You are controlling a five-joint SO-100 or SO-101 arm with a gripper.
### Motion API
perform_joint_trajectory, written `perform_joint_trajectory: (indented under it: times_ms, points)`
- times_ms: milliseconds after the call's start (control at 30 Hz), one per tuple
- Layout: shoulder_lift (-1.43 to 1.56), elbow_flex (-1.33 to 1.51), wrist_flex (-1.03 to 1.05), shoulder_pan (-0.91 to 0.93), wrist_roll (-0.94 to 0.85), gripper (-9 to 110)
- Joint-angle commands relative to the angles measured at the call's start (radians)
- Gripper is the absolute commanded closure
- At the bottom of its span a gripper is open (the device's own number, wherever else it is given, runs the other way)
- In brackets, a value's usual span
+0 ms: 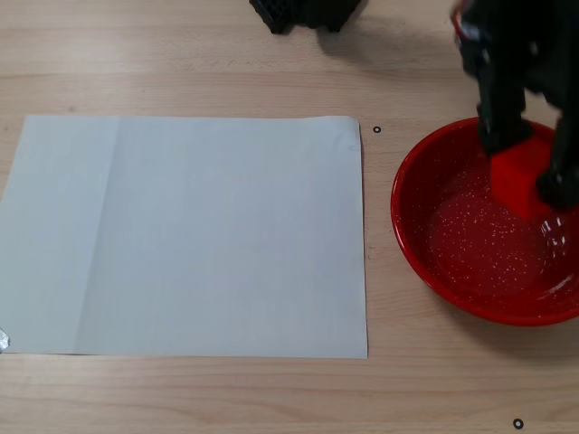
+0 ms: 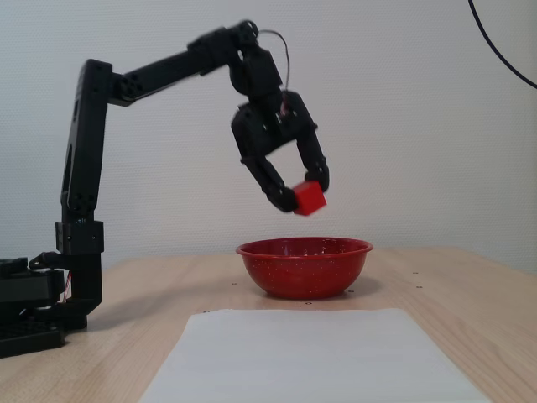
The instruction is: Grasp the red cube and put it in the red bowl.
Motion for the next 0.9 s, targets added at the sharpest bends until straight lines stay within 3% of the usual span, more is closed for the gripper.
perform_joint_trajectory:
  times_ms: [0, 133, 367, 600, 867]
  points:
    - [0.029, -0.028, -0.038, 0.011, 0.000, 101]
    - [-0.014, -0.021, -0.040, 0.023, 0.006, 96]
    - [-0.038, -0.018, -0.015, 0.026, 0.012, 77]
    - [-0.029, -0.040, -0.005, 0.020, 0.000, 78]
    - [0.034, -0.066, 0.005, -0.002, 0.006, 95]
